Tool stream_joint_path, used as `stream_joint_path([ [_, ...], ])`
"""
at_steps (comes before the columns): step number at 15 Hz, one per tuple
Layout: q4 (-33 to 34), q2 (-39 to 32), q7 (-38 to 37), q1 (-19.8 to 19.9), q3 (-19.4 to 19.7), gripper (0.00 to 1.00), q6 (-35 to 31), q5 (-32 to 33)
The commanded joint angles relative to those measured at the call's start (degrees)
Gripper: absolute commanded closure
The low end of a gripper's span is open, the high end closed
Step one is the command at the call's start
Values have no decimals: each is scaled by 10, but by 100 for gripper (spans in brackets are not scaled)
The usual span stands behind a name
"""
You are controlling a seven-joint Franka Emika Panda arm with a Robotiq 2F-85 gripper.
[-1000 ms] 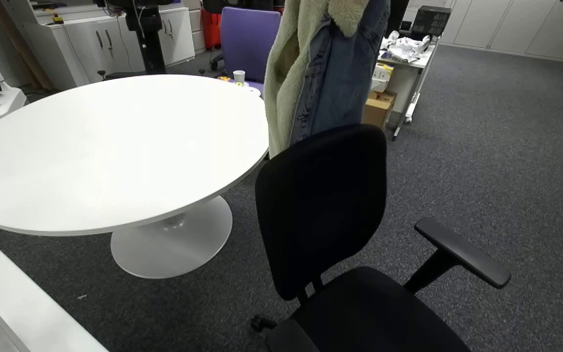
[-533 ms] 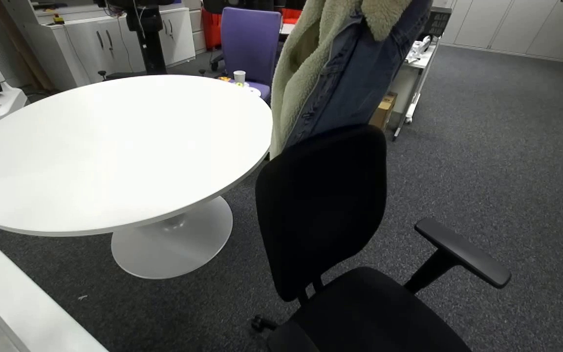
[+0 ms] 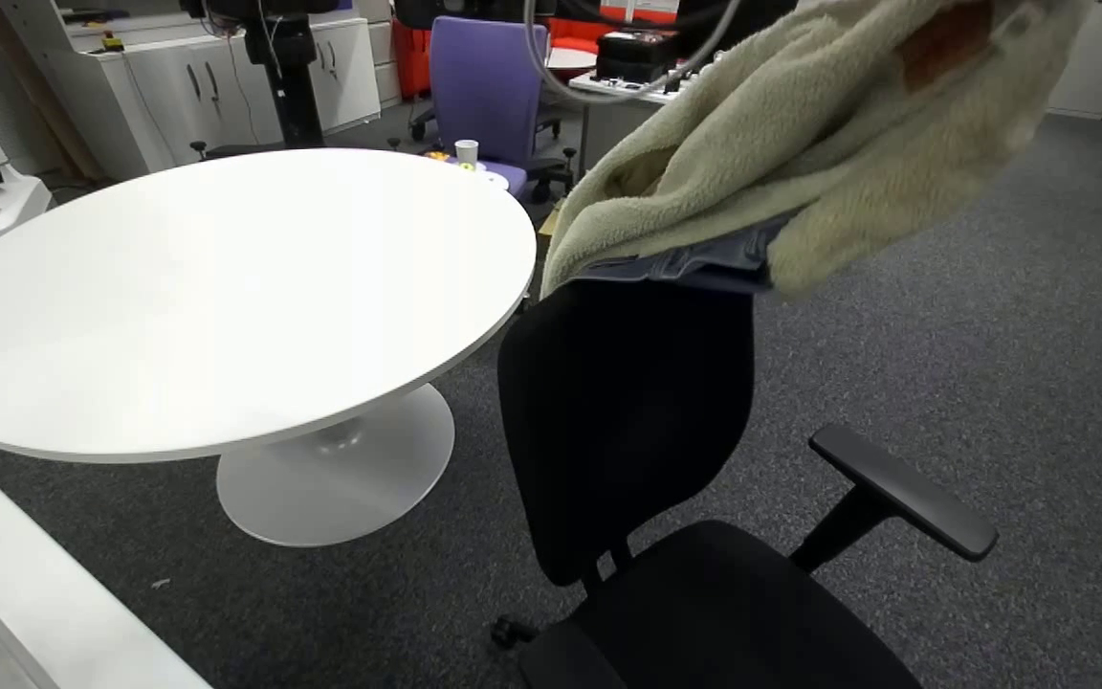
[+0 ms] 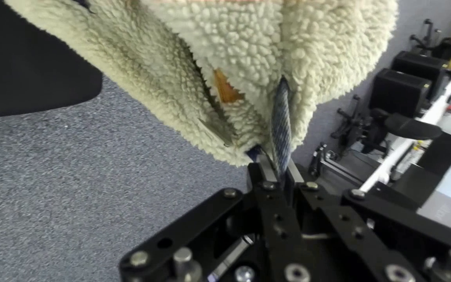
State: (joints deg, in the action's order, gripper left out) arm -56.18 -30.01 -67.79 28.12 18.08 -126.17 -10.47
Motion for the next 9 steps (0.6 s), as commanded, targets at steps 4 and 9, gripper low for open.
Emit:
stream_joint_path([
  [4,-161,-34,42,-80,-8,98,-16,83],
  [9,-232,-65,50,-129,-7,98,-23,136],
])
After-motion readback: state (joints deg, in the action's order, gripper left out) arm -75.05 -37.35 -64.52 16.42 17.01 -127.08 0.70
